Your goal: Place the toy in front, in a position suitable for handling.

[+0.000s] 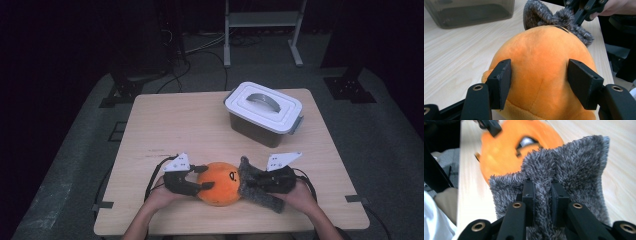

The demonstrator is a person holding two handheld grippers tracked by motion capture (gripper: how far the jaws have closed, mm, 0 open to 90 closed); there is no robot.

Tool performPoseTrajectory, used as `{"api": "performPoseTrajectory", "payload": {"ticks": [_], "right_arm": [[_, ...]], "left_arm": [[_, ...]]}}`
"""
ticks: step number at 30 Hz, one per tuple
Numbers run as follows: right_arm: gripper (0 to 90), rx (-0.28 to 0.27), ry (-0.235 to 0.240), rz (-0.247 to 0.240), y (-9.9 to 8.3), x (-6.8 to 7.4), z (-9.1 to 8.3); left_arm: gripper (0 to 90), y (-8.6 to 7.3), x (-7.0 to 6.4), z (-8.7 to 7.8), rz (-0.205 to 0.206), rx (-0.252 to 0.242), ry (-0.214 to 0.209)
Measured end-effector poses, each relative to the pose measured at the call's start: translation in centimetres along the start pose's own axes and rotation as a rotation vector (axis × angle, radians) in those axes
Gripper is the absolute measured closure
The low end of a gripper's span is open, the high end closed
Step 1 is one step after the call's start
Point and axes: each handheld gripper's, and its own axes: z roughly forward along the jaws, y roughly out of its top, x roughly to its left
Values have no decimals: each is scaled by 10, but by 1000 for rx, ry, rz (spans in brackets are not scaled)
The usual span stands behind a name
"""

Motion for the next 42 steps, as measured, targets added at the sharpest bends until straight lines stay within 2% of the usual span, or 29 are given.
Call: {"api": "performPoseTrajectory", "payload": {"ticks": [3,5,7,10,16,19,26,30,34,36,40,42], "right_arm": [[757,28,-7,20,-3,-3,0],[760,15,-4,25,-2,-3,-2],[760,-7,-9,4,2,1,-5],[761,-38,-11,-45,11,15,-6],[761,-83,10,-127,28,41,5],[758,-58,-15,-154,30,45,12],[761,-33,-31,-113,18,27,7],[760,2,-71,-79,9,14,2],[760,34,-107,-36,2,3,-3],[761,-4,-90,-9,2,0,-8],[760,-174,-20,23,12,5,-24],[758,-203,-7,12,18,11,-25]], "left_arm": [[370,-2,1,-1,-11,-1,-2],[369,-2,2,-2,-11,1,-1],[366,-3,2,-3,-16,5,6],[364,-2,2,-3,-36,11,14],[359,2,-1,3,-65,7,53],[358,3,-1,4,-73,3,59],[346,4,-2,6,-89,-7,60],[342,2,-1,5,-99,-9,57],[341,2,-1,3,-89,-3,50],[341,1,-2,2,-81,1,44],[341,2,-4,3,-55,5,29],[341,3,-5,3,-39,7,16]]}}
